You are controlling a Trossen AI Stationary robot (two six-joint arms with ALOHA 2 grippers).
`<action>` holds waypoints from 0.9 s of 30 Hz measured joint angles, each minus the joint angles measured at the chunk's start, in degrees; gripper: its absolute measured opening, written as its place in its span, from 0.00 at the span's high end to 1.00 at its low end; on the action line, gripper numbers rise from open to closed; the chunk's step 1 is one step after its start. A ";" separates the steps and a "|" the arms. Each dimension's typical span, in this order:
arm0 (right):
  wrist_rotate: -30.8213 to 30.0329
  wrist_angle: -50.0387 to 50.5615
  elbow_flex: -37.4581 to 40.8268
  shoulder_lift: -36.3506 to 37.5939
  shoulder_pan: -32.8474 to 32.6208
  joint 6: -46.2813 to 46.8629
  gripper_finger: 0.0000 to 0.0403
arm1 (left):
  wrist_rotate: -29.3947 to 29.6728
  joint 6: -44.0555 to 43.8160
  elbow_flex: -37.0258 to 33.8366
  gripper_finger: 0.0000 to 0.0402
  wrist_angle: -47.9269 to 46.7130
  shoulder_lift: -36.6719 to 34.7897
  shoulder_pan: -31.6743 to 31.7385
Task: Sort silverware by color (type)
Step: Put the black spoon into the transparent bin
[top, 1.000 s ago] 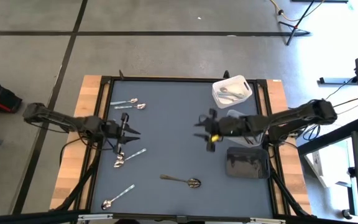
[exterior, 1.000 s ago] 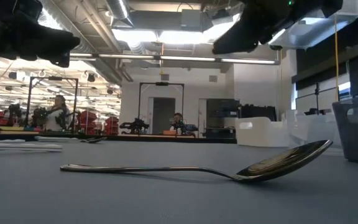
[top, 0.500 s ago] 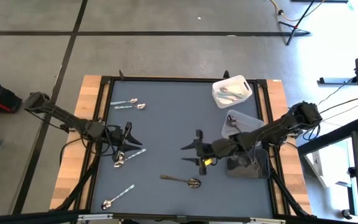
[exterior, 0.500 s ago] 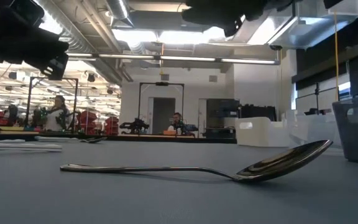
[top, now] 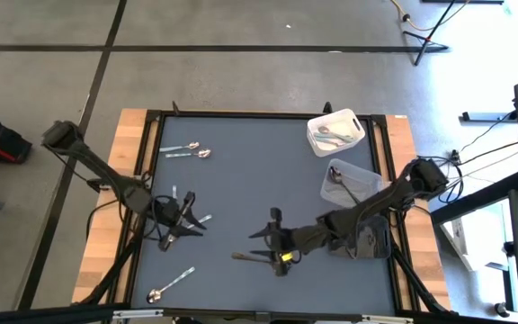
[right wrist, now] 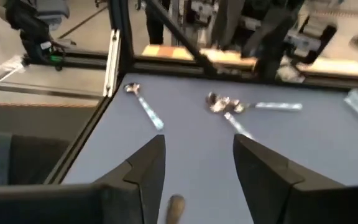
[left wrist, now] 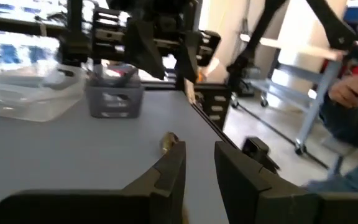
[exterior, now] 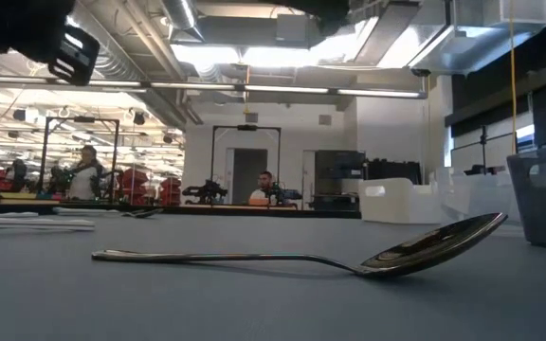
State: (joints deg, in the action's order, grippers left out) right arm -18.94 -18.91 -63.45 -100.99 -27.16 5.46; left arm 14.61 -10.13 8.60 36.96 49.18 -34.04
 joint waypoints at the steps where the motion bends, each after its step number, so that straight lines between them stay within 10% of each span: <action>1: 0.00 1.60 -1.02 -0.78 -0.02 1.10 0.56 | 0.15 0.00 0.82 0.80 -0.02 1.51 -0.86; 27: 6.54 19.81 -10.13 -17.44 -0.66 17.26 0.56 | 6.01 0.51 4.26 0.80 -0.66 11.28 -6.36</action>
State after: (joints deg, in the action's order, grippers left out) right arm -12.40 0.90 -73.58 -118.43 -27.82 22.73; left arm 20.62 -9.62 12.86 36.29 60.47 -40.41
